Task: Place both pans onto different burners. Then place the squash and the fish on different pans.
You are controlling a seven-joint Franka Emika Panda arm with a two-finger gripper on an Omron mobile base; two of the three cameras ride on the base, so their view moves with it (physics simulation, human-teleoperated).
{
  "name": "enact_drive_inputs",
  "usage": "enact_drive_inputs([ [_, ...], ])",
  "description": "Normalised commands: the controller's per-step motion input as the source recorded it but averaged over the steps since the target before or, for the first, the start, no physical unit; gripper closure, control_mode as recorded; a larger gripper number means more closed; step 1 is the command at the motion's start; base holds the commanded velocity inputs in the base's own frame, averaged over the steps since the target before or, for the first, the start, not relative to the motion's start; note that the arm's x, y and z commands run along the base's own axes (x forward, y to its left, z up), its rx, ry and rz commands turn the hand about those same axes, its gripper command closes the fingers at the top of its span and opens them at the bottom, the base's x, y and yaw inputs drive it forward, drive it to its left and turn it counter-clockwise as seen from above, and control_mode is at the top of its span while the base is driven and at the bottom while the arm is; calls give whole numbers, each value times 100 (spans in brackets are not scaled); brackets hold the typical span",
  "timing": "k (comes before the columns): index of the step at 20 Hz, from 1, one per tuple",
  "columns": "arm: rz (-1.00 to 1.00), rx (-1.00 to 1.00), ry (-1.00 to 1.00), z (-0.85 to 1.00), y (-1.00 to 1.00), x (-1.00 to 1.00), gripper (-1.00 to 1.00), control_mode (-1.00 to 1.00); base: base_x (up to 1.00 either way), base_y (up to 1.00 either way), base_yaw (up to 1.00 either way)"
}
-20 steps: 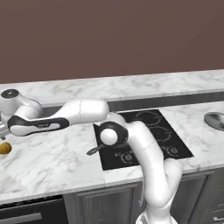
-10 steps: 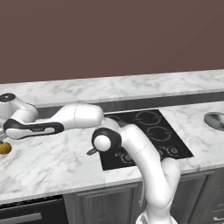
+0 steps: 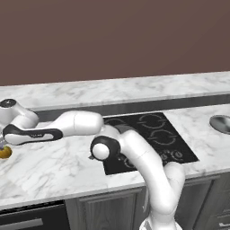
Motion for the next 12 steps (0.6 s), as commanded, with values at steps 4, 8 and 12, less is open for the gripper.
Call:
enact_drive_inputs([
  [4,4,1,0,-29,11,7,-100,-100,0,0,0],
  [8,3,0,0,-32,19,10,-100,-100,0,0,0],
  [12,2,0,0,-29,21,10,-100,-100,0,0,0],
])
